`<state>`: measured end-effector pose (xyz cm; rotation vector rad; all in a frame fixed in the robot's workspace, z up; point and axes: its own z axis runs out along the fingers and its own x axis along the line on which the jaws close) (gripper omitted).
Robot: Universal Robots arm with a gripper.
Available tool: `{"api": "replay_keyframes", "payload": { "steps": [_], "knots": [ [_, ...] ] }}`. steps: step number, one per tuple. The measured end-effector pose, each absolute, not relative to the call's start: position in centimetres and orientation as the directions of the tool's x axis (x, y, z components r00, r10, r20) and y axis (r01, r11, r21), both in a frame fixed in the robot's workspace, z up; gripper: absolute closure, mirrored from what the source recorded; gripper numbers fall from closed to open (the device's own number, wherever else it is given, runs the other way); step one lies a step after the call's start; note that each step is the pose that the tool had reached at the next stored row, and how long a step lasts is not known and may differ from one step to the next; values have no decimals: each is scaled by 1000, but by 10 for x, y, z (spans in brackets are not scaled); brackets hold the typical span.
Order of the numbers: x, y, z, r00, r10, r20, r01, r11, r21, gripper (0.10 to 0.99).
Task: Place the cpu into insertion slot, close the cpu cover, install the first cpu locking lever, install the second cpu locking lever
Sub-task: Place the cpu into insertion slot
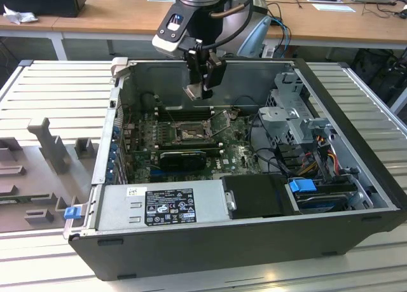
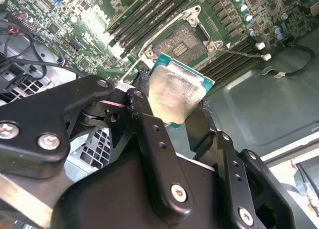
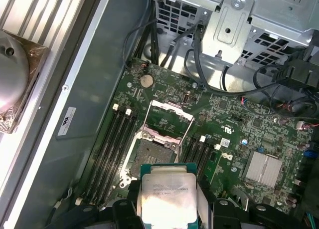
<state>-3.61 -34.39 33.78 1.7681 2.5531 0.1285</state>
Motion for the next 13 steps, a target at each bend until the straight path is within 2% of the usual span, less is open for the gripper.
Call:
{"api": "replay_keyframes", "payload": {
  "steps": [13],
  "knots": [
    [-36,-344,333,-333,943,21,940,330,83,553]
  ]
}}
